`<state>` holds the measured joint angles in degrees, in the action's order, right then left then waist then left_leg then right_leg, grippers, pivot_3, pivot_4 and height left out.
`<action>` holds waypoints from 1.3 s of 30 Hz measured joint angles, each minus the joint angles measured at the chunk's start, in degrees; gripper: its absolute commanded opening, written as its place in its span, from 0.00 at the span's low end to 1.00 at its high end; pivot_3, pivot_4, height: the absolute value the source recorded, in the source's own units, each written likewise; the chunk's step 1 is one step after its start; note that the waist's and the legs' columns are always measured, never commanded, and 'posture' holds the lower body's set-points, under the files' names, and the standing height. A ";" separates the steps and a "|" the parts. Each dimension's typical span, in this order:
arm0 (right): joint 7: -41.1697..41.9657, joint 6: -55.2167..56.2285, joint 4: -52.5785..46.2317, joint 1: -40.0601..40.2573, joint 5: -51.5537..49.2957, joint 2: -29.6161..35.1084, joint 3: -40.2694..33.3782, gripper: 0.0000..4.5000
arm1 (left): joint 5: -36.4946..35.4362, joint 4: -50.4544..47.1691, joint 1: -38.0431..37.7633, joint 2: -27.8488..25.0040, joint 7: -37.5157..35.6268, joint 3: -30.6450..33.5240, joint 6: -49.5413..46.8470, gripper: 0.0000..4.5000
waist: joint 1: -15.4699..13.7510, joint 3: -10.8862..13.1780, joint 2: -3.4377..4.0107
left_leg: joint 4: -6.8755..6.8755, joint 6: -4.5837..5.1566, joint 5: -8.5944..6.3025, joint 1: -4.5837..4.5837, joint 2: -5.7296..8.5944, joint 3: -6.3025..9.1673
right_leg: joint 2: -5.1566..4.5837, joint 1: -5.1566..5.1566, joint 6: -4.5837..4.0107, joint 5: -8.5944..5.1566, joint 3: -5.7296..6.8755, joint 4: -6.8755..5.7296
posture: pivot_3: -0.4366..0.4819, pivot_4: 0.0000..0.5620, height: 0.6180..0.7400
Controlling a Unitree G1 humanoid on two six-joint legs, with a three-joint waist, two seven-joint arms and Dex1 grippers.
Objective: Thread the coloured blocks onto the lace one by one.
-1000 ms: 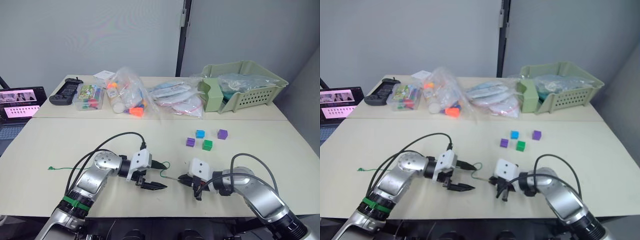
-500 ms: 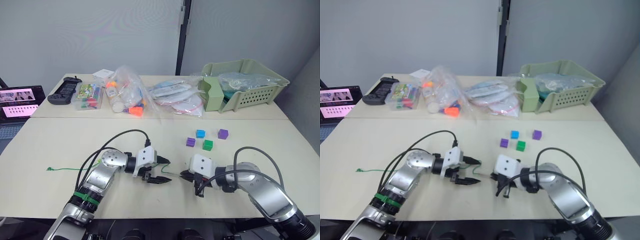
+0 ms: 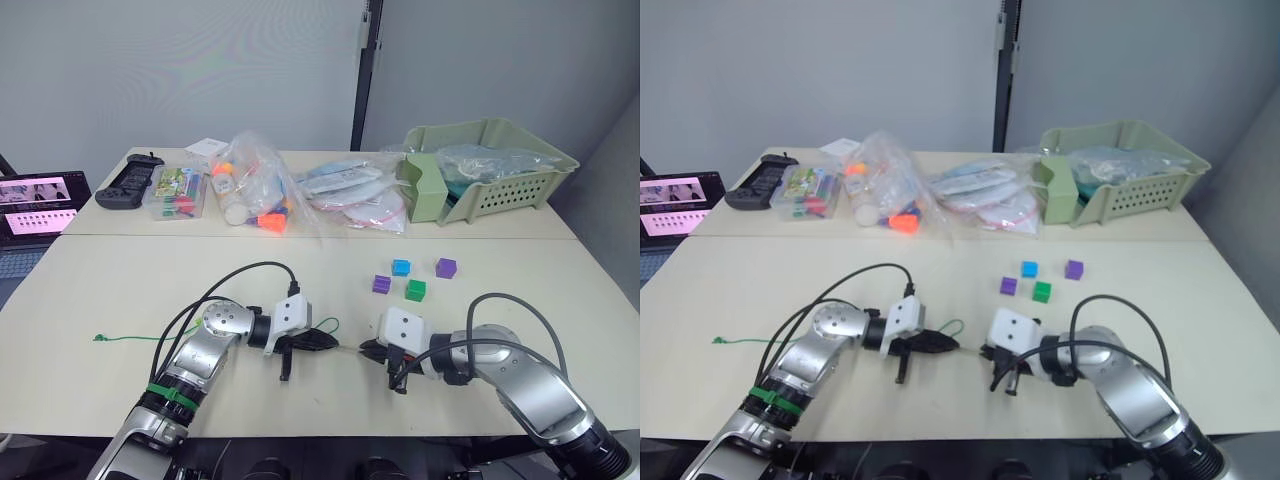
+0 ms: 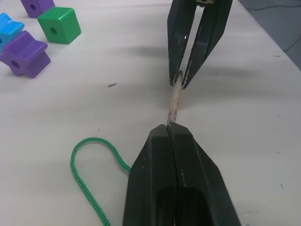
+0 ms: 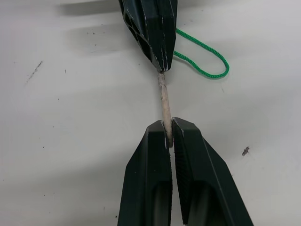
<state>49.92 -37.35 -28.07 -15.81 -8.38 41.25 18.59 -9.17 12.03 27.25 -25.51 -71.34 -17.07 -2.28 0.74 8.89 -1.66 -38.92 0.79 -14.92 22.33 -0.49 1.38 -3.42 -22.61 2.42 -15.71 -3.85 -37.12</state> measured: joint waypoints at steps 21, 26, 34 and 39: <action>-0.40 -1.51 -1.04 -0.12 -2.01 -0.08 -0.22 0.00 | -0.06 0.01 0.17 0.77 -0.25 0.10 0.74 0.00 | 0.00 0.00 0.00 | 0.00 0.00 0.00 0.00 0.00 0.00 | 0.00 0.00 0.00 0.00 0.00 0.00 | 0.48 0.27 1.00; -0.53 -1.52 -1.06 -0.12 -1.99 -0.07 -0.22 0.00 | -0.12 0.00 0.78 0.77 -0.24 0.11 0.34 0.00 | 0.00 0.00 0.00 | 0.00 0.00 0.00 0.00 0.00 0.00 | 0.00 0.00 0.00 0.00 0.00 0.00 | 0.48 0.27 1.00; -0.60 -1.52 -1.06 -0.24 -1.95 -0.07 -0.23 0.00 | -3.57 -1.68 1.58 0.52 -1.83 1.39 -3.09 0.18 | 0.01 0.00 0.00 | 0.00 0.00 0.00 0.00 0.00 0.01 | 0.00 0.00 0.00 0.00 0.00 -0.01 | 0.48 0.27 1.00; -0.66 -1.51 -1.05 -0.24 -1.95 -0.07 -0.32 0.00 | -1.68 -1.46 1.58 -1.29 -2.41 0.37 -1.19 0.54 | 0.00 0.00 0.00 | 0.01 0.00 0.00 -0.01 0.03 0.01 | 0.00 0.00 0.00 0.00 0.00 0.00 | 0.48 0.27 1.00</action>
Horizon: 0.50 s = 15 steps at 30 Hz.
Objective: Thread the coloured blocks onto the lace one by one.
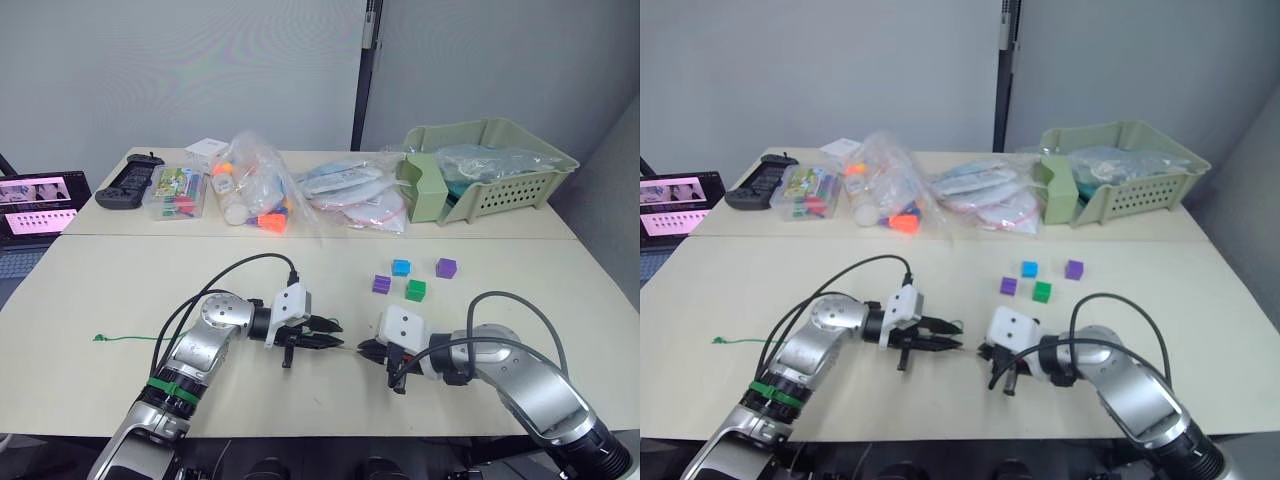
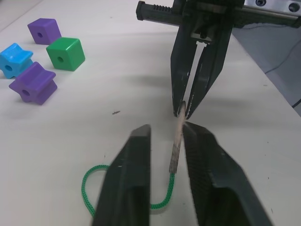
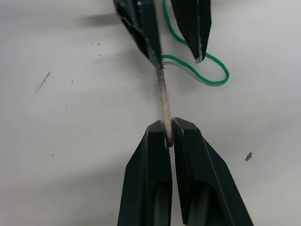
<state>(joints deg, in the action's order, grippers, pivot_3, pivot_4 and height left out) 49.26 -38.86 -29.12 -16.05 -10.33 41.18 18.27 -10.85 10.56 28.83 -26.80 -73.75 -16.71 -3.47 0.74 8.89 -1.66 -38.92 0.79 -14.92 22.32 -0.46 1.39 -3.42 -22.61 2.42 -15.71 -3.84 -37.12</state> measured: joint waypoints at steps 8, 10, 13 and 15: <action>-0.58 0.00 0.00 -0.56 -0.02 -0.02 -0.39 0.00 | 4.27 2.36 0.56 0.66 1.38 -2.00 4.05 0.54 | -0.11 0.00 0.00 | -0.02 0.00 0.00 0.02 0.06 0.01 | -0.03 0.01 0.01 0.00 0.00 0.01 | 0.48 0.27 1.00; -0.64 0.00 0.00 -0.74 -0.03 -0.02 -0.54 0.00 | 4.23 2.53 0.71 1.76 1.83 -2.08 4.11 0.54 | -0.07 0.00 0.00 | -0.01 0.00 0.00 0.02 0.05 0.01 | -0.02 0.01 0.01 0.01 0.00 0.00 | 0.48 0.27 1.00; -0.66 -0.01 0.00 -0.73 -0.04 -0.01 -0.55 0.00 | 4.18 2.54 0.76 2.15 2.14 -2.19 3.99 0.42 | -0.03 0.00 0.00 | 0.00 0.00 0.00 0.02 0.06 0.02 | -0.01 0.00 0.01 0.01 0.00 -0.01 | 0.48 0.27 1.00; -0.66 -0.01 -0.01 -0.65 -0.04 0.00 -0.58 0.00 | 4.18 2.63 0.82 2.15 2.28 -2.19 3.97 0.30 | 0.05 0.00 0.00 | 0.00 0.00 0.00 0.02 0.06 0.02 | -0.01 0.00 0.01 0.01 0.00 -0.01 | 0.48 0.27 1.00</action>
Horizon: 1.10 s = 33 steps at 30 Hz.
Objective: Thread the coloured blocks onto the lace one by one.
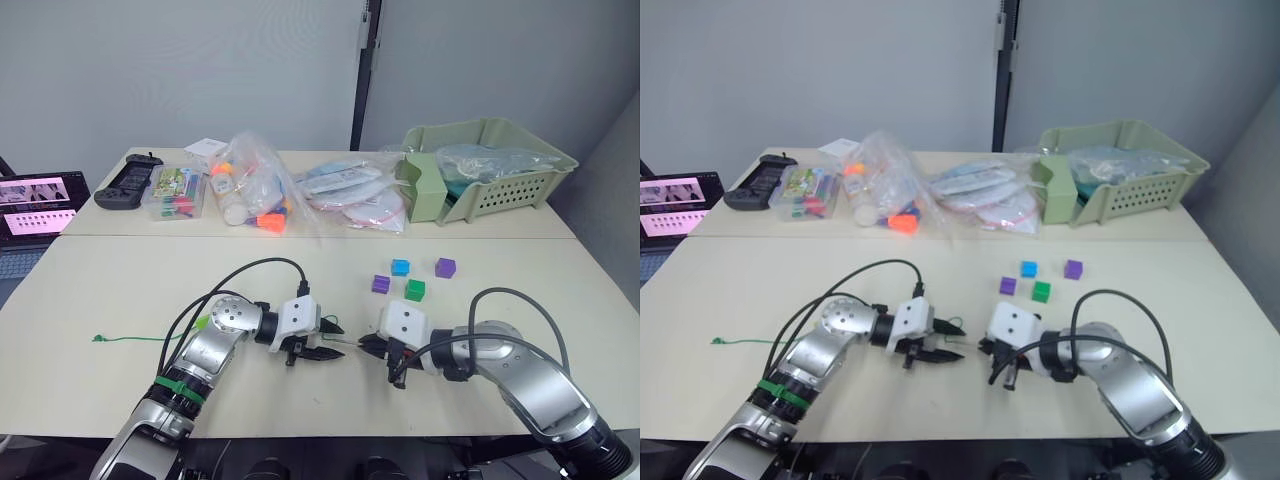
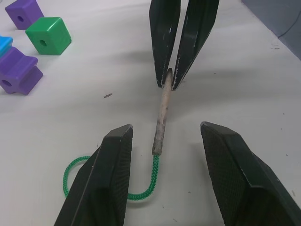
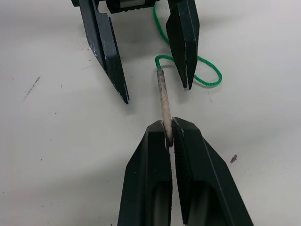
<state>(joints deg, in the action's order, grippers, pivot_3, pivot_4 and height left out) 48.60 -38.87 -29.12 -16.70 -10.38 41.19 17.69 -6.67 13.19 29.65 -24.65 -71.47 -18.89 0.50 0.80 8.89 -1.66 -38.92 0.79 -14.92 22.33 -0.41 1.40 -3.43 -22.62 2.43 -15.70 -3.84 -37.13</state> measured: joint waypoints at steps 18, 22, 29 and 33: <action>-0.06 -0.18 -0.49 0.41 -0.02 0.11 -0.14 0.00 | 0.03 0.33 0.01 -0.13 0.08 -0.12 0.20 0.00 | -0.04 0.00 0.00 | -0.01 0.00 0.00 0.00 0.00 0.00 | -0.01 0.00 0.00 0.00 0.00 0.00 | 0.48 0.27 1.00; -0.79 -1.12 -0.87 0.97 -0.08 -0.22 -0.71 0.17 | 0.30 1.22 0.91 0.14 0.11 -0.63 -0.29 0.00 | -0.13 0.00 0.00 | -0.01 0.00 0.00 0.01 0.02 0.01 | -0.01 0.01 0.00 0.00 0.01 0.00 | 0.48 0.27 1.00; -4.30 -5.23 -4.44 5.82 -4.32 -2.40 -7.18 0.70 | 2.46 2.71 2.38 -1.40 1.49 -0.62 -2.35 0.00 | -0.09 0.00 0.00 | 0.00 0.00 0.00 0.02 0.06 0.04 | -0.02 0.00 0.01 0.00 0.01 -0.03 | 0.48 0.27 1.00; -9.15 -7.64 -5.84 11.23 -6.48 -5.43 -16.22 0.99 | 2.63 1.46 2.53 -2.79 0.96 -0.72 -3.52 0.00 | -0.29 0.00 0.00 | 0.00 0.00 0.00 0.05 0.03 0.09 | -0.02 0.01 0.01 0.00 0.02 -0.04 | 0.48 0.27 1.00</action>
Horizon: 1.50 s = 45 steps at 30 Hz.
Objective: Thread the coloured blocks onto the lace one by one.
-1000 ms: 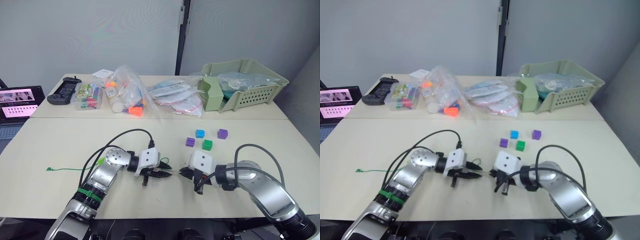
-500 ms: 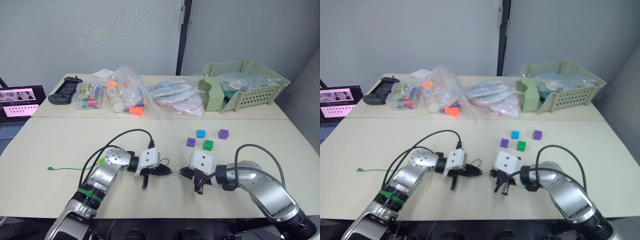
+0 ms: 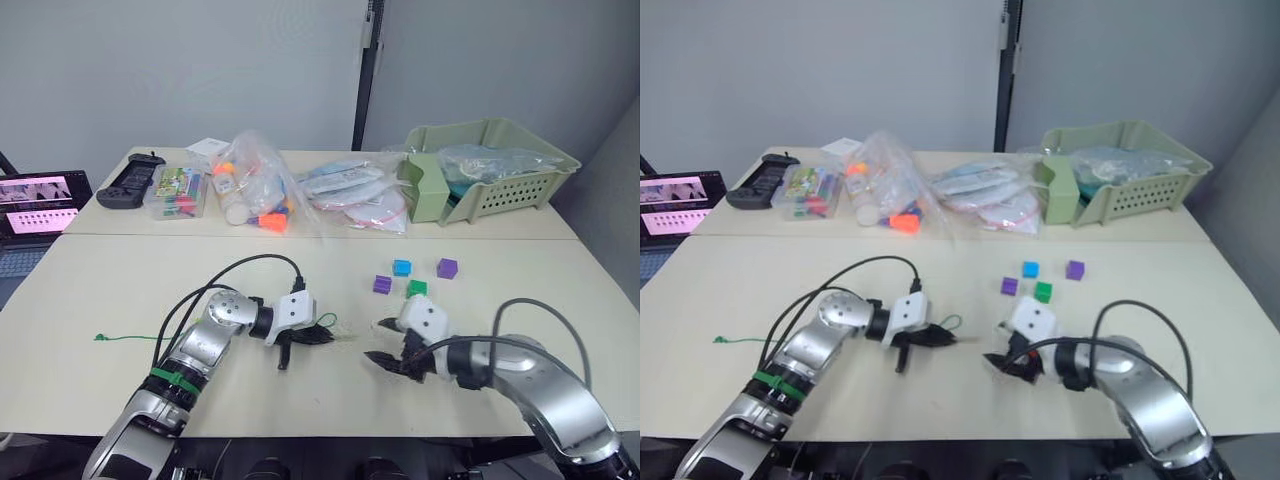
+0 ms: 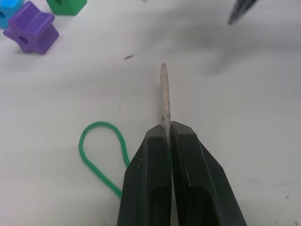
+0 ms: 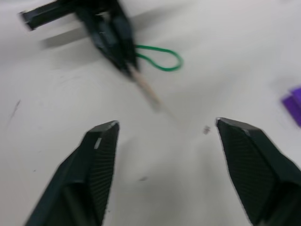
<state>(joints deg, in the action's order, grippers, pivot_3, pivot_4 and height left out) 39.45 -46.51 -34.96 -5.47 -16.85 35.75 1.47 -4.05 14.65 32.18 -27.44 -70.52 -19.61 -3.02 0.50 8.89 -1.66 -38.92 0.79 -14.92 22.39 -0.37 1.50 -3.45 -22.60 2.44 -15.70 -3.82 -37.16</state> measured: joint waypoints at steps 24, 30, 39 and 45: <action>-37.93 10.84 29.93 -15.60 12.11 -22.00 -15.28 0.99 | -0.51 -4.70 -1.68 -2.42 0.35 0.27 -2.26 0.00 | 0.64 0.00 0.07 | 0.13 -0.24 0.15 0.15 0.27 -0.08 | -0.10 -0.56 0.01 0.04 -0.19 -0.60 | 0.48 0.27 1.00; -35.48 15.74 39.80 -21.31 12.07 -20.03 -14.61 0.99 | -0.51 -5.22 -2.80 -2.44 1.10 0.32 -2.26 0.00 | 1.14 0.02 0.10 | 0.14 -0.24 0.15 0.14 0.25 -0.08 | -0.09 -0.58 0.01 0.04 -0.19 -0.65 | 0.48 0.27 1.00; -33.93 21.77 54.73 -28.84 11.52 -19.22 -14.49 0.99 | -0.52 -5.79 -3.48 -2.76 1.98 0.45 -2.28 0.00 | 1.91 0.03 0.11 | 0.14 -0.24 0.15 0.15 0.26 -0.07 | -0.12 -0.59 0.00 0.05 -0.20 -0.70 | 0.48 0.27 1.00; -35.06 25.92 66.64 -33.78 11.59 -19.30 -14.51 0.88 | -0.52 -6.00 -3.58 -2.86 2.43 0.47 -2.29 0.00 | 2.05 0.03 0.11 | 0.16 -0.24 0.15 0.15 0.18 -0.08 | -0.12 -0.61 0.00 0.05 -0.21 -0.73 | 0.48 0.27 1.00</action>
<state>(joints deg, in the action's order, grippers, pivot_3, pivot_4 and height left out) 4.39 -20.59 31.68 -39.25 -5.26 16.45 -13.05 -4.56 8.65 28.60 -30.30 -68.09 -19.14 -5.30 2.55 8.92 -1.55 -38.77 0.55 -14.77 22.53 -0.19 1.42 -3.57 -23.22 2.43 -15.65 -4.03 -37.89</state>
